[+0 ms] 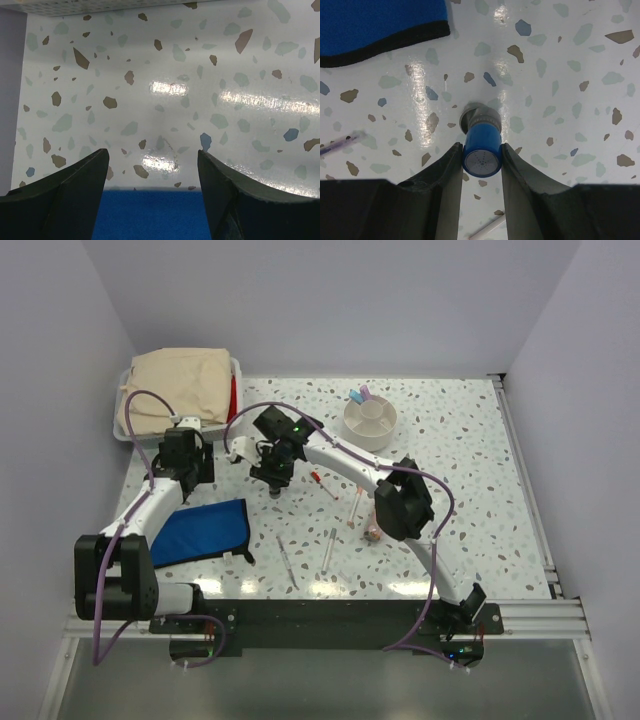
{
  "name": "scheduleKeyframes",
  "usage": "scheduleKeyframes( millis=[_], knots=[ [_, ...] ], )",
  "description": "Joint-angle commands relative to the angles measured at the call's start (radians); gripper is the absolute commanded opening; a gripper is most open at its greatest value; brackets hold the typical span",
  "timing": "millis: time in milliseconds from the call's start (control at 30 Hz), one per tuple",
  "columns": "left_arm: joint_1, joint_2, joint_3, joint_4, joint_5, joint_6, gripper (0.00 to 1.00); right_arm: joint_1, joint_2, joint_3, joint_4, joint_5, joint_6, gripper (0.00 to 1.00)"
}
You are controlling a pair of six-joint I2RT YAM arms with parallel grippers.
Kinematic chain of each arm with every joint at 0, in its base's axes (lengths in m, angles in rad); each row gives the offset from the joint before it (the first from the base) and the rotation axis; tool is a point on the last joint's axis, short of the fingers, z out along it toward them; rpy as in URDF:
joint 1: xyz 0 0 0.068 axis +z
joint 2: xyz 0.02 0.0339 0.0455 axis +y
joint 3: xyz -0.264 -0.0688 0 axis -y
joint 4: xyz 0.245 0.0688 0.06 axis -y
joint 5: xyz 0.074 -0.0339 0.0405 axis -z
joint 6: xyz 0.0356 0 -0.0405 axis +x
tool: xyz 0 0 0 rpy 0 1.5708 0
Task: Sort the stationery into containers
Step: Place the stationery in the storage box, then pick up the stationery from the center of the board.
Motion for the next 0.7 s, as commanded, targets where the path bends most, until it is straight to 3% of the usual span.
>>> scheduleKeyframes(
  millis=[0, 367, 667],
  knots=[
    [0.002, 0.010, 0.017, 0.053, 0.000, 0.011, 0.77, -0.002, -0.007, -0.011, -0.041, -0.027, -0.017, 0.00],
    [0.002, 0.017, 0.015, 0.059, 0.006, 0.008, 0.77, -0.002, -0.004, 0.004, -0.098, -0.007, -0.061, 0.00],
    [0.001, 0.019, 0.015, 0.054, 0.005, 0.011, 0.77, 0.010, 0.004, -0.077, -0.031, 0.012, -0.078, 0.00]
  ],
)
